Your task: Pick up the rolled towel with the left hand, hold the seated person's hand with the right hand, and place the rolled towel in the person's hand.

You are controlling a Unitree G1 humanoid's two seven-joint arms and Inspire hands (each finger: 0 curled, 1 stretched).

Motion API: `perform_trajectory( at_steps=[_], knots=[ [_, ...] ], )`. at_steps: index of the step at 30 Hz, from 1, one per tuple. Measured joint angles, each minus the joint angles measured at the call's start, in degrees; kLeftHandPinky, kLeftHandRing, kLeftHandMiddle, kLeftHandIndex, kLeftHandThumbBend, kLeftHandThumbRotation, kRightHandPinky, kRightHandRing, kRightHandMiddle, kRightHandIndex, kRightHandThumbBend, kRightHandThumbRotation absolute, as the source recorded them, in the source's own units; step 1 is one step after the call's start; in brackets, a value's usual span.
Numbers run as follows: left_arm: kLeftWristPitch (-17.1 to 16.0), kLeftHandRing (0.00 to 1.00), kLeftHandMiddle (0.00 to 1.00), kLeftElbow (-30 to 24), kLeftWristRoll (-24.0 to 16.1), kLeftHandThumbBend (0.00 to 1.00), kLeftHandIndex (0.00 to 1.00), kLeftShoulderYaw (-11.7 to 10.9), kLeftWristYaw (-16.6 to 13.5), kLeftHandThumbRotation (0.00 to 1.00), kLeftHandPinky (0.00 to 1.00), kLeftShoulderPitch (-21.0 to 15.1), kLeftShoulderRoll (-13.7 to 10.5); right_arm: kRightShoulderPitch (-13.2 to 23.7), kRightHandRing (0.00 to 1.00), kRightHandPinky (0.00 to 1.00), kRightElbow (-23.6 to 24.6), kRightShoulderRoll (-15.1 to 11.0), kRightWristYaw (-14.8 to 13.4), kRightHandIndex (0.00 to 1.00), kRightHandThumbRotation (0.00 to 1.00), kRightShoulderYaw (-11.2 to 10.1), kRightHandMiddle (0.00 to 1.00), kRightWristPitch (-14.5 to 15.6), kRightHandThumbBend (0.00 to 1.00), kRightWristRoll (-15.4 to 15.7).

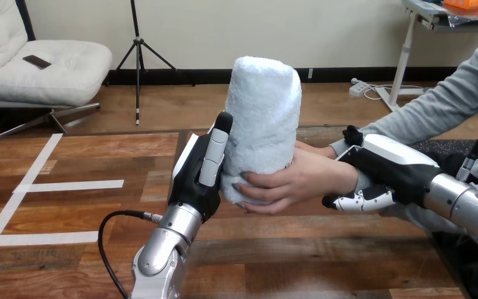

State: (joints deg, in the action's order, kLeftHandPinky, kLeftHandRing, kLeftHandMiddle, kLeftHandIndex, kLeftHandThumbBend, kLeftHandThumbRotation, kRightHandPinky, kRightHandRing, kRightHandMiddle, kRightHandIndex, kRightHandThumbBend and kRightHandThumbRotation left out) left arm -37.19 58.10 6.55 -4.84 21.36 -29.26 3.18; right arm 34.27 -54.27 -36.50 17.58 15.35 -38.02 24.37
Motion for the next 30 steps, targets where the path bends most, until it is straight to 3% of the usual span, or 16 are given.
perform_trajectory(
  at_steps=[5,14,30],
  knots=[
    [0.2,1.00,0.99,-0.1,0.1,1.00,0.96,-0.2,0.0,1.00,1.00,0.0,0.0,0.0,0.55,0.50,0.2,0.0,1.3,0.62,0.58,-0.1,0.59,1.1,0.81,-0.3],
    [0.2,1.00,0.99,-0.1,0.1,1.00,0.96,-0.5,0.2,1.00,1.00,0.0,0.1,0.0,0.68,0.63,0.5,0.0,2.8,0.72,0.67,-0.1,0.70,2.5,0.97,-0.7],
    [0.4,1.00,0.98,-0.8,0.1,1.00,0.95,-0.5,0.3,1.00,1.00,0.1,0.0,0.0,0.76,0.68,2.1,0.0,3.8,0.78,0.78,-0.1,0.77,3.9,1.00,-0.7]
  ],
)
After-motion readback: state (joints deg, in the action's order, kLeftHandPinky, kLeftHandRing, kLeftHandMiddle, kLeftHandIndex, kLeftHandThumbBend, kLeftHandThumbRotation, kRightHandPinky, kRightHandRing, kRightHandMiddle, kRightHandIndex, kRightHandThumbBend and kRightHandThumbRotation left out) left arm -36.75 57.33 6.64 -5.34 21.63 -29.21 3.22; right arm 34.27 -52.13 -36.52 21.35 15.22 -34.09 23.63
